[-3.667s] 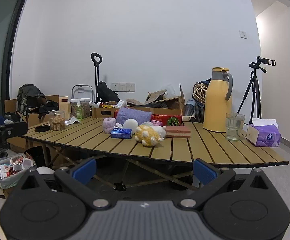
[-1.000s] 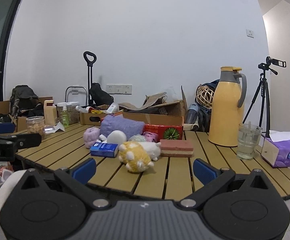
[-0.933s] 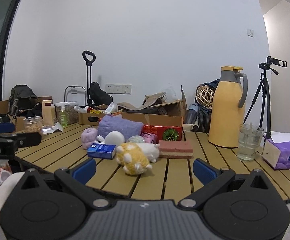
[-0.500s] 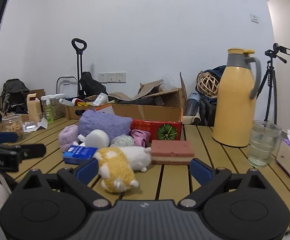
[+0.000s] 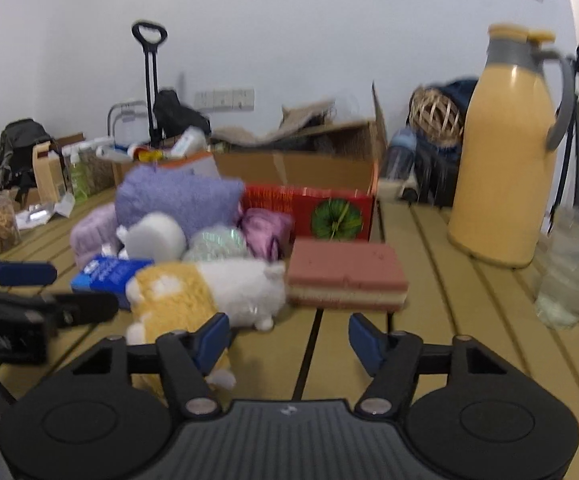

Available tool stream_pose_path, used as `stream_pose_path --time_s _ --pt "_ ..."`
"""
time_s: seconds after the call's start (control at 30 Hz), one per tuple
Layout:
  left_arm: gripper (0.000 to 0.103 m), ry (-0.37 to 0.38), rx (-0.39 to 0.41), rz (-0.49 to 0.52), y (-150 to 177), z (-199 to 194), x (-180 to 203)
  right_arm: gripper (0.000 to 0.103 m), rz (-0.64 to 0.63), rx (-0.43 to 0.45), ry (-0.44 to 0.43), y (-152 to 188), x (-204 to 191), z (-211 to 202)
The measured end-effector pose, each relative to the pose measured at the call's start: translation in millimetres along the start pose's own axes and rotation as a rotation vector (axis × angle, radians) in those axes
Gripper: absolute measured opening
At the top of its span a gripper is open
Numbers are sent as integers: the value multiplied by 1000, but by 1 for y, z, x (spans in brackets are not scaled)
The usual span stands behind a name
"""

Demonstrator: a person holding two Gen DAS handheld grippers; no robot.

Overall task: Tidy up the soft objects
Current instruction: 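Reach the right gripper to the yellow-white plush toy and grasp it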

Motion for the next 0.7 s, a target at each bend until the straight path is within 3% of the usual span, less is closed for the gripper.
stream_pose_path --time_s 0.03,0.1,0.27,0.33,0.47,0.7 --pt "95 5 12 -4 -2 -2 -2 53 11 -10 -18 2 -2 2" --pt "95 4 32 -19 -5 -3 -7 52 -3 -13 -76 5 -12 3" --pt "95 67 -8 -60 -5 0 -9 51 -26 9 -193 4 -33 -1" --pt "94 87 -21 -70 -2 2 -8 52 -11 36 -173 0 -28 -7" --pt "76 124 -103 -88 5 15 -8 54 9 21 -138 -3 -11 -2" --pt "73 194 -139 -94 12 21 0 54 151 13 -228 -9 15 23"
Point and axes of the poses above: each gripper's, at about its wrist camera, not at the fingertips, and z roughly the way its jaws point, x to its right, y to its underside, the point moved 5 cm from there along z, roughly the way its jaws point, and after that the axes turned 11 degrees about -y, right-handed, at the moved point
